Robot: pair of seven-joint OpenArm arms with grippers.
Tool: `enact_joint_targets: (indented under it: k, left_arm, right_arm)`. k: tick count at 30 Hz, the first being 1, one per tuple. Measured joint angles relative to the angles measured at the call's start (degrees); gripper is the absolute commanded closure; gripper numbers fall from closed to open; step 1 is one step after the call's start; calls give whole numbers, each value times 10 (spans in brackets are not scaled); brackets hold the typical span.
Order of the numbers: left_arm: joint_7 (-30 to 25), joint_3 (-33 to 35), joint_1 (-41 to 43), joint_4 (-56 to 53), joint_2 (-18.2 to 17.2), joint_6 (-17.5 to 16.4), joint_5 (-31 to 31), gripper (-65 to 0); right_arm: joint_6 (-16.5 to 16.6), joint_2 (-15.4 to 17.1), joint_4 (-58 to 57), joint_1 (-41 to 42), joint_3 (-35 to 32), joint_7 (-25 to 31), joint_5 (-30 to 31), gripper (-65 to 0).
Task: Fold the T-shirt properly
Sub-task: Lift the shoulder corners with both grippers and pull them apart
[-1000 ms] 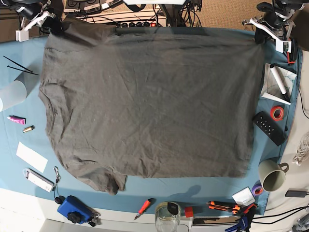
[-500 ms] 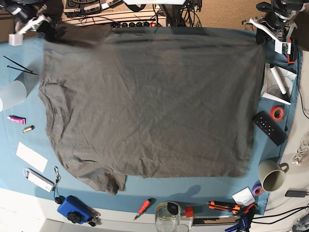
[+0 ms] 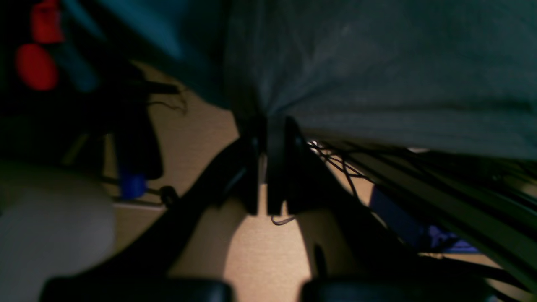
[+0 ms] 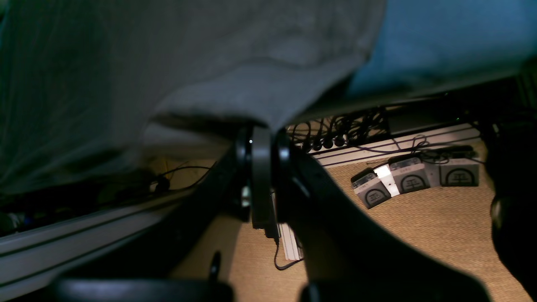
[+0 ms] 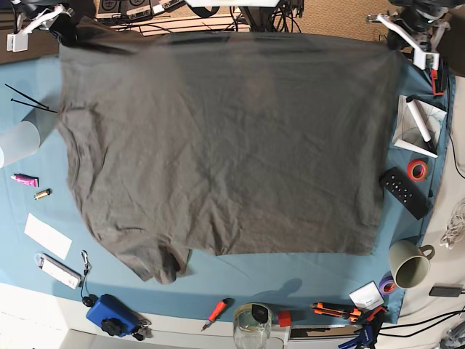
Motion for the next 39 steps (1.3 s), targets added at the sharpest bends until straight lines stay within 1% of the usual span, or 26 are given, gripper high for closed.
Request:
enact_joint_targets:
  k: [4, 6, 9, 10, 13, 15, 17, 18, 21, 23, 26, 29, 32, 35, 39]
  left_arm:
    - [0, -23, 3, 16, 0, 0, -30, 0]
    - [-11, -24, 1, 17, -1, -3, -31, 0]
    - [-13, -24, -14, 17, -1, -2, -32, 0]
    - [-14, -24, -21, 17, -2, -3, -33, 0]
    - [-13, -24, -42, 16, -2, -4, -34, 0]
    - [-13, -24, -49, 16, -2, -4, -31, 0]
    - [-16, -24, -53, 16, -1, -4, -25, 0]
    - [-26, -24, -54, 16, -1, -4, -26, 0]
    - [-25, -24, -62, 15, -2, -4, -23, 0]
    - [-26, -24, -71, 10, -2, -4, -16, 0]
    - [-26, -24, -82, -8, -2, -4, 7, 0]
    - [-26, -24, -81, -16, -6, -4, 7, 0]
    - [-26, -24, -82, -19, -24, -4, 5, 0]
    - [-33, -24, -82, -19, -38, -4, 5, 0]
    - [-38, -24, -81, -19, -43, 1, 5, 0]
  right_arm:
    - [0, 2, 0, 1, 0, 4, -1, 0]
    - [0, 5, 0, 8, 0, 10, -17, 0]
    - [-2, 18, 0, 31, 0, 11, -47, 0]
    - [-10, 22, 0, 40, 0, 11, -49, 0]
    - [-14, 30, 0, 59, 0, 13, -55, 0]
    - [-24, 34, 0, 70, 0, 13, -76, 0]
    - [-27, 41, 0, 78, -1, 14, -80, 0]
    - [-31, 46, 0, 79, -6, 17, -86, 0]
    - [-39, 54, 0, 85, -40, 23, -115, 0]
    - [-41, 54, 0, 93, -70, 29, -134, 0]
    - [-54, 54, 0, 112, -113, 42, -176, 0]
    - [-54, 54, 0, 124, -140, 51, -198, 0]
    - [-61, 54, 0, 132, -155, 58, -222, 0]
    - [-68, 54, 0, 132, -158, 69, -226, 0]
    - [-68, 54, 0, 132, -158, 69, -226, 0]
